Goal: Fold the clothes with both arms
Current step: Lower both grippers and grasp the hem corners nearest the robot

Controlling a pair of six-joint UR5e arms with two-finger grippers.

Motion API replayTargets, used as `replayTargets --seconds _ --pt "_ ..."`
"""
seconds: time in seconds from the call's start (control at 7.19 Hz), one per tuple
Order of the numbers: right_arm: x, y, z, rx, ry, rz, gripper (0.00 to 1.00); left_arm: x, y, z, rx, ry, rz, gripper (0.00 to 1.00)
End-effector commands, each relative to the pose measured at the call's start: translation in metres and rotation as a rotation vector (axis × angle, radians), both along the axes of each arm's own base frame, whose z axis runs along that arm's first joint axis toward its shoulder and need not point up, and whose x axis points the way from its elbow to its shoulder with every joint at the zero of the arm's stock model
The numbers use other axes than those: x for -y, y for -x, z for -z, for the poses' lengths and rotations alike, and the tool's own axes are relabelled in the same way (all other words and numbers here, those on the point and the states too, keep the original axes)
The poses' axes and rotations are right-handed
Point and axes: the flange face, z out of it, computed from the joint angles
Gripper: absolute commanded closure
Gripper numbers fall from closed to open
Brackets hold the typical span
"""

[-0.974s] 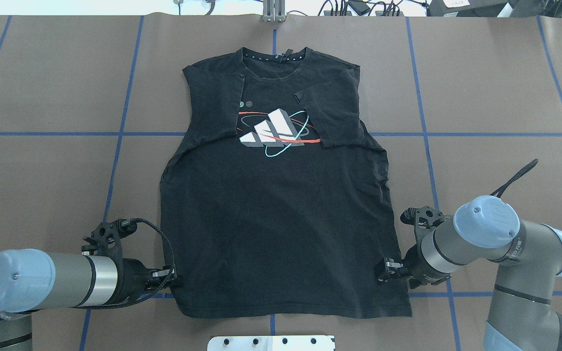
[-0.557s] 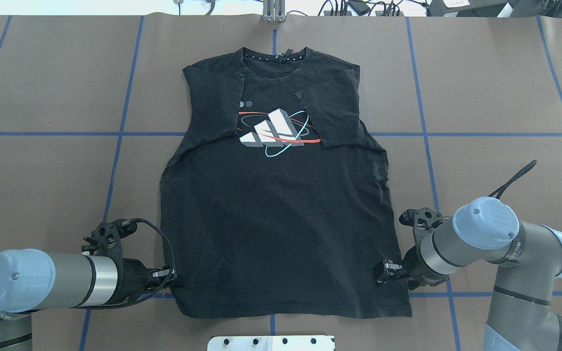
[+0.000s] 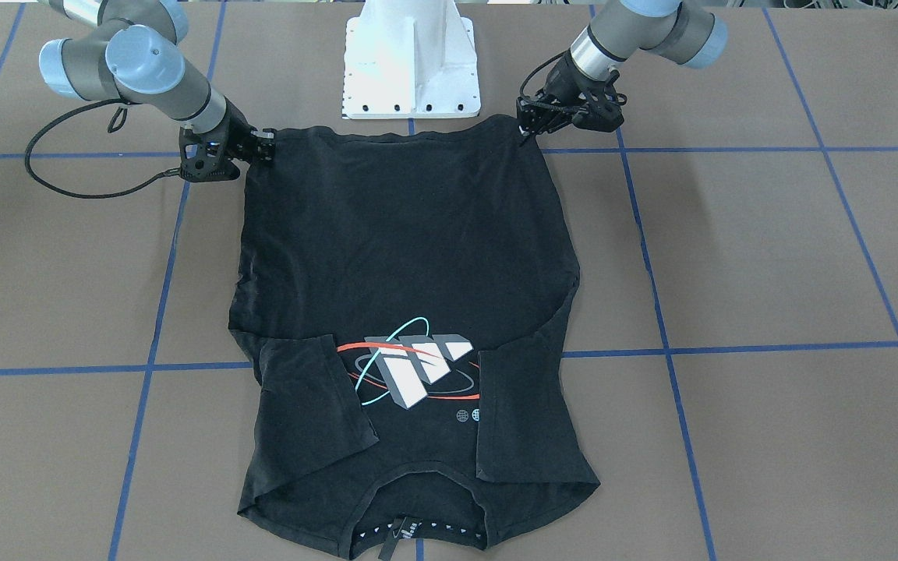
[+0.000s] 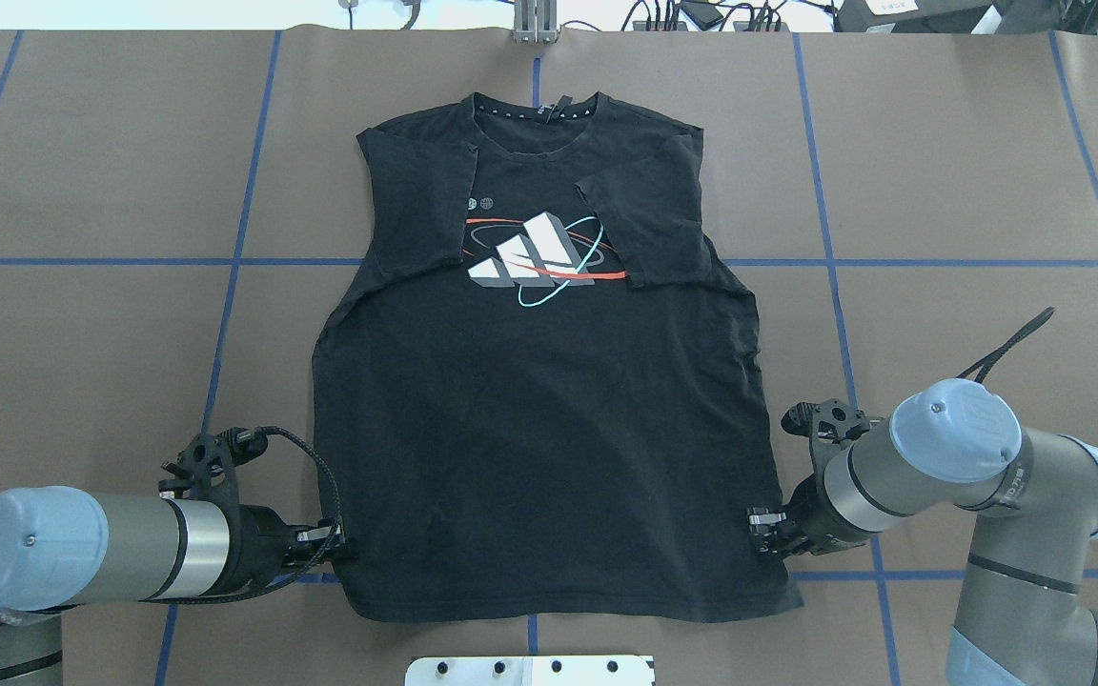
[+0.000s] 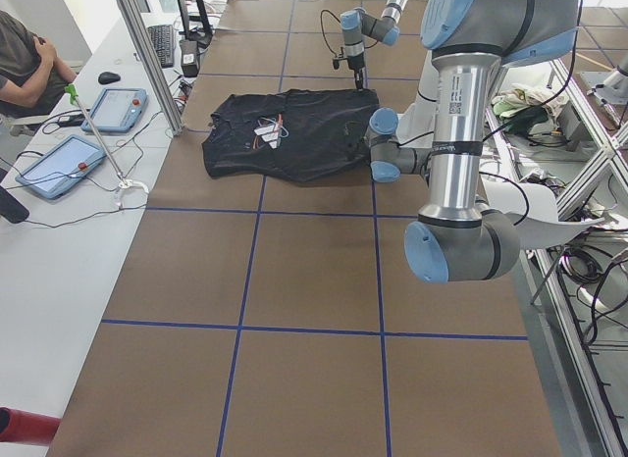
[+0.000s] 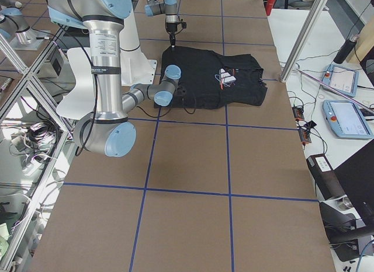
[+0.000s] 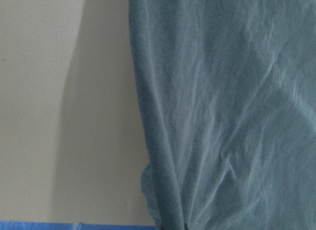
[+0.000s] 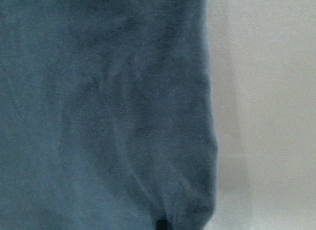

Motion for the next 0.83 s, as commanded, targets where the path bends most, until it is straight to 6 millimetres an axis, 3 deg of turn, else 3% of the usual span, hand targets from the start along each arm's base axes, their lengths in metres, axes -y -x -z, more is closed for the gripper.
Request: replayTargets --seconds 0.0,0.28,0.42,0.7 --pt "0.004 -0.006 0.006 0.015 -0.009 -0.003 1.0 0.0 0.001 0.0 -0.001 0.0 -0.001 1.0" --pt "0.001 -0.017 0.012 0.038 -0.002 0.013 1.0 -0.001 0.009 0.005 -0.012 0.001 -0.001 1.0" --pt "-0.004 -0.039 0.013 0.099 0.015 0.048 1.0 -0.009 0.033 0.009 -0.02 0.003 -0.021 1.0" --pt "-0.022 -0.08 -0.026 0.223 -0.014 0.08 1.0 -0.015 0.049 0.025 -0.055 0.003 -0.044 1.0"
